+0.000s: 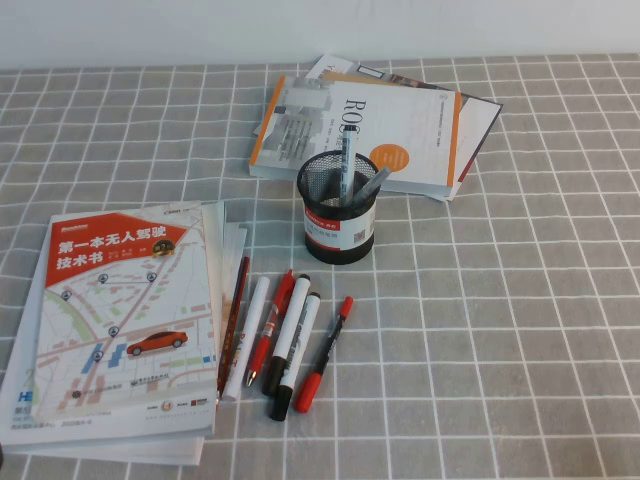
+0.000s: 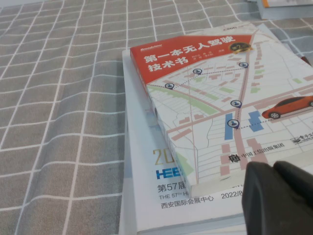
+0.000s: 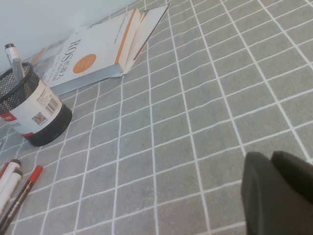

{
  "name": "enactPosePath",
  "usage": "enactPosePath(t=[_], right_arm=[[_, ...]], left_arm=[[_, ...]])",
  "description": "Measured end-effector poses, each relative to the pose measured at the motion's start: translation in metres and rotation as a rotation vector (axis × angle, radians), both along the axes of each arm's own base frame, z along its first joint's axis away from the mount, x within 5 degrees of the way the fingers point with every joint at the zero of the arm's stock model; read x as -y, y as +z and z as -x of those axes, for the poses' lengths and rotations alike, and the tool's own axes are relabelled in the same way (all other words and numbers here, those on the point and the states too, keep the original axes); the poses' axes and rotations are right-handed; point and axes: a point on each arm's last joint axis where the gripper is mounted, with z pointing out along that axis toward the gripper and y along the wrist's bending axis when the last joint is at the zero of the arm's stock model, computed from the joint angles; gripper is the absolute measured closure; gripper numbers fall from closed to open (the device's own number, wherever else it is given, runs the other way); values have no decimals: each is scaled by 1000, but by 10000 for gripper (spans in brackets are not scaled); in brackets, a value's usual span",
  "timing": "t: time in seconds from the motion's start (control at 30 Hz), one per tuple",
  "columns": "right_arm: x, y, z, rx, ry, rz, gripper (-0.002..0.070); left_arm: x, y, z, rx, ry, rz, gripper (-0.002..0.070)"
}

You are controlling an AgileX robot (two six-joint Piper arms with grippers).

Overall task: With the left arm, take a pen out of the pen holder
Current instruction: 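Take a marker out of the pen holder and lay it on the table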

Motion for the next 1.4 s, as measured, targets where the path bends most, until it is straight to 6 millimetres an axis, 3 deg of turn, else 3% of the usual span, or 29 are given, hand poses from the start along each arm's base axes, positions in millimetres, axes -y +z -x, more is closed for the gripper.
enactPosePath(t=[1.4], right_arm=[[0,0,0,0,0,0,689]], left_arm=[[-2,0,0,4,4,-58,679]])
